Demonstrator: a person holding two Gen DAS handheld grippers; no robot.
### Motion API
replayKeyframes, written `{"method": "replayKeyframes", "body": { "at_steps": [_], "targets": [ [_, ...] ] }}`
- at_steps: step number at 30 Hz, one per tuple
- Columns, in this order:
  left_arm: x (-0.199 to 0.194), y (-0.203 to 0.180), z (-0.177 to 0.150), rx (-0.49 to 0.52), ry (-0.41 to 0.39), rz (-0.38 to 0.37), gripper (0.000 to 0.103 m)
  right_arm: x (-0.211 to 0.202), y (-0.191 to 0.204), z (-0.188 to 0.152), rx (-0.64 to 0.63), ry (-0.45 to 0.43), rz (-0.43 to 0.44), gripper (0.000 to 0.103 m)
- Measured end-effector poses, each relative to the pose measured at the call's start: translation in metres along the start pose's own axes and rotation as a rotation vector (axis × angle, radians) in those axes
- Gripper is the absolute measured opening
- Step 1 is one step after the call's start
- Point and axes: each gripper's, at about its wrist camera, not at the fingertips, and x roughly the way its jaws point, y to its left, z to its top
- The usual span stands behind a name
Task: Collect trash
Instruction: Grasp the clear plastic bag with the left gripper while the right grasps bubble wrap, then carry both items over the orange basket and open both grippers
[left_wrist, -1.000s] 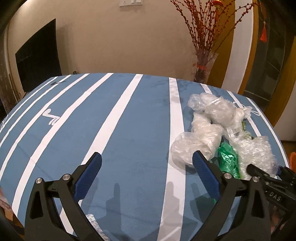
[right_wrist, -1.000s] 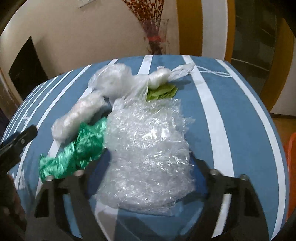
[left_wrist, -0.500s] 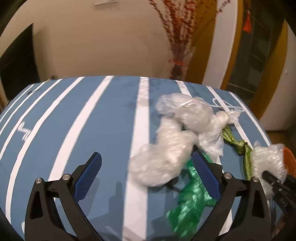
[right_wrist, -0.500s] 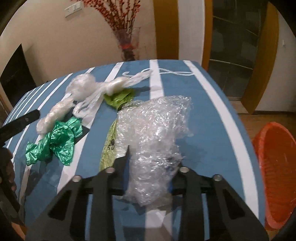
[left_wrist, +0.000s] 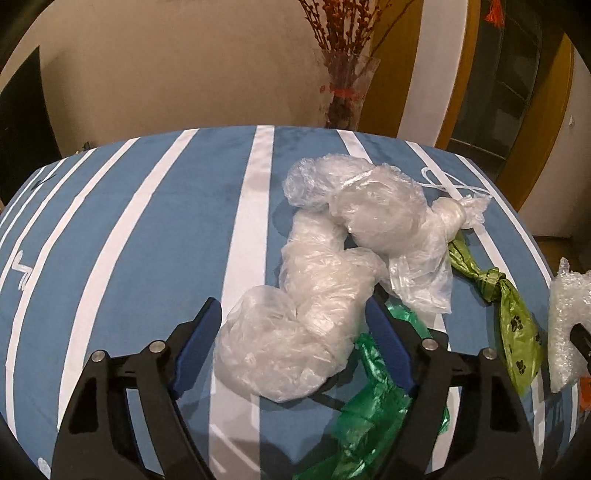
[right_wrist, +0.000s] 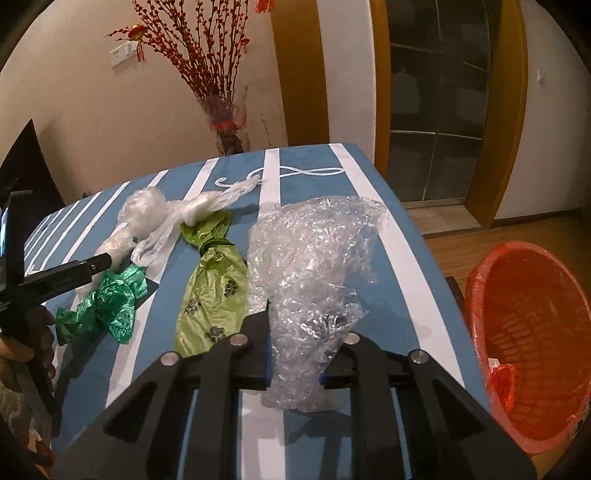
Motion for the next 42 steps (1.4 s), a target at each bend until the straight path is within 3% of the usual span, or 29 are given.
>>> {"method": "replayKeyframes", "body": {
  "at_steps": [2,4,7,10,17,24,34,42],
  "targets": [
    [0.005,-0.003,0.002,0.004,0.011,-0.003,0.074,0.001,-0.001,-0.002,0.001,0.005,-0.002,0.017],
    [0.009,-0.003,0.002,-0.001,0.026,-0.016,0.054,-0.001,-0.002,-0.004,0.001,0.007,-0.006,0.017],
    [0.004,-0.001,0.001,-0.009,0.016,-0.025,0.043,-0.005,-0.005,-0.006,0.004,0.006,-0.014,0.017],
    [-0.009,0.002,-0.001,-0.007,-0.008,-0.026,0.039,-0.008,-0.009,-0.005,0.013,0.0,-0.017,0.017],
    [-0.049,0.009,-0.007,-0.027,-0.063,-0.04,0.037,-0.027,-0.014,-0.006,0.024,-0.029,-0.014,0.017],
    [-0.091,-0.012,-0.009,0.004,-0.118,-0.08,0.037,-0.056,-0.022,-0.01,0.028,-0.079,-0.023,0.017],
    [-0.139,-0.086,-0.017,0.109,-0.169,-0.207,0.037,-0.112,-0.053,-0.014,0.06,-0.174,-0.075,0.017],
    [-0.154,-0.157,-0.027,0.19,-0.164,-0.339,0.037,-0.14,-0.092,-0.022,0.1,-0.211,-0.149,0.017]
  ]
}}
